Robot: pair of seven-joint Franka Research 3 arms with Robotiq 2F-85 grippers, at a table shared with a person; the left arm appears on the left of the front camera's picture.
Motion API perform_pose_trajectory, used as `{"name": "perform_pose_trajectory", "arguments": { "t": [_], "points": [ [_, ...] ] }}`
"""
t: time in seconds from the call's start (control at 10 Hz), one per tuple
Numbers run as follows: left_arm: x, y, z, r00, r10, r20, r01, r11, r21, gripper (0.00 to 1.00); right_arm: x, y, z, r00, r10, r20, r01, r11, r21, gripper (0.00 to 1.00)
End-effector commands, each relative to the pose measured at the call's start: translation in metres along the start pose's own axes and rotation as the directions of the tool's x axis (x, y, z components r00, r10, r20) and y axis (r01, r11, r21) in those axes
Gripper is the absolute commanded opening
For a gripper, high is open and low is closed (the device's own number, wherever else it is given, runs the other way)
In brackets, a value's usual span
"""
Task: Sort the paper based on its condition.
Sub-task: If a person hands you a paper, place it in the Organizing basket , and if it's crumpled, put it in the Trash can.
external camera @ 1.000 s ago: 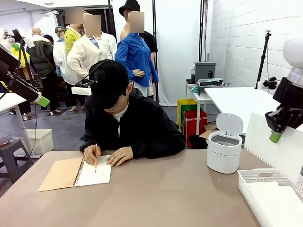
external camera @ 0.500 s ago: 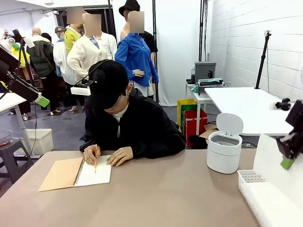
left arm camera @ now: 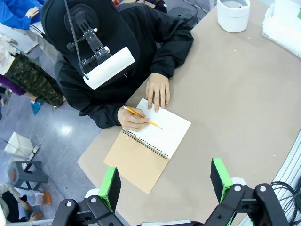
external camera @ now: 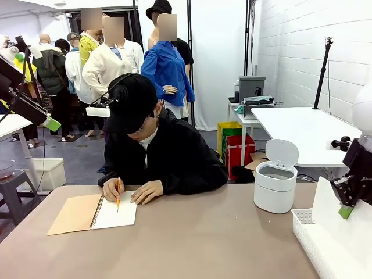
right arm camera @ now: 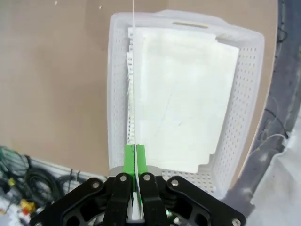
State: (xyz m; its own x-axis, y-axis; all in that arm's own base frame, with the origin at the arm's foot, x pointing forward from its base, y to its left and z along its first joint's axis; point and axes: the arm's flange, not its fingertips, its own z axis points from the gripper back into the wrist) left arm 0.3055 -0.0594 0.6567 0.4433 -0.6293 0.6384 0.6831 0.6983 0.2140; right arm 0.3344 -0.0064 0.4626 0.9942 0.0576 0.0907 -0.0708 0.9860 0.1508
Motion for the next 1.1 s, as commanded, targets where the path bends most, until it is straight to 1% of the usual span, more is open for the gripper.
{"name": "perform_pose_trajectory", "arguments": {
  "t": [0.0,0.2,0.3,0.4,0.5,0.6,0.7,1.0],
  "points": [
    [0.0,0.0,0.0,1.0,0.0,0.001,0.0,1.0,-0.001,1.0,-0.027,0.01,-0.047,0.999,-0.046,0.019,0.046,0.999,-0.002,0.0],
    [0.0,0.0,0.0,1.0,0.0,0.001,0.0,1.0,-0.001,1.0,-0.033,0.025,-0.062,0.998,-0.052,0.035,0.052,0.999,-0.007,0.0],
    [0.0,0.0,0.0,1.0,0.0,0.001,0.0,1.0,-0.001,1.0,-0.034,0.03,-0.067,0.998,-0.037,0.044,0.037,0.999,-0.012,0.0],
    [0.0,0.0,0.0,1.0,0.0,0.001,0.0,1.0,-0.001,1.0,-0.037,0.035,-0.071,0.995,-0.041,0.087,0.044,0.998,-0.035,0.0],
    [0.0,0.0,0.0,1.0,0.0,0.001,0.0,1.0,-0.001,1.0,-0.041,0.038,-0.071,0.996,-0.03,0.083,0.034,0.999,-0.042,0.0],
    [0.0,0.0,0.0,1.0,0.0,0.001,0.0,1.0,-0.001,1.0,-0.043,0.04,-0.068,0.998,-0.024,0.056,0.025,1.0,-0.013,0.0],
    [0.0,0.0,0.0,1.0,0.0,0.001,0.0,1.0,-0.001,1.0,0.023,0.037,-0.022,0.999,-0.015,0.046,0.017,0.999,-0.037,0.0],
    [0.0,0.0,0.0,1.0,0.0,0.001,0.0,1.0,-0.001,1.0,0.023,0.037,-0.022,0.999,-0.015,0.046,0.017,0.999,-0.037,0.0]
  ]
}}
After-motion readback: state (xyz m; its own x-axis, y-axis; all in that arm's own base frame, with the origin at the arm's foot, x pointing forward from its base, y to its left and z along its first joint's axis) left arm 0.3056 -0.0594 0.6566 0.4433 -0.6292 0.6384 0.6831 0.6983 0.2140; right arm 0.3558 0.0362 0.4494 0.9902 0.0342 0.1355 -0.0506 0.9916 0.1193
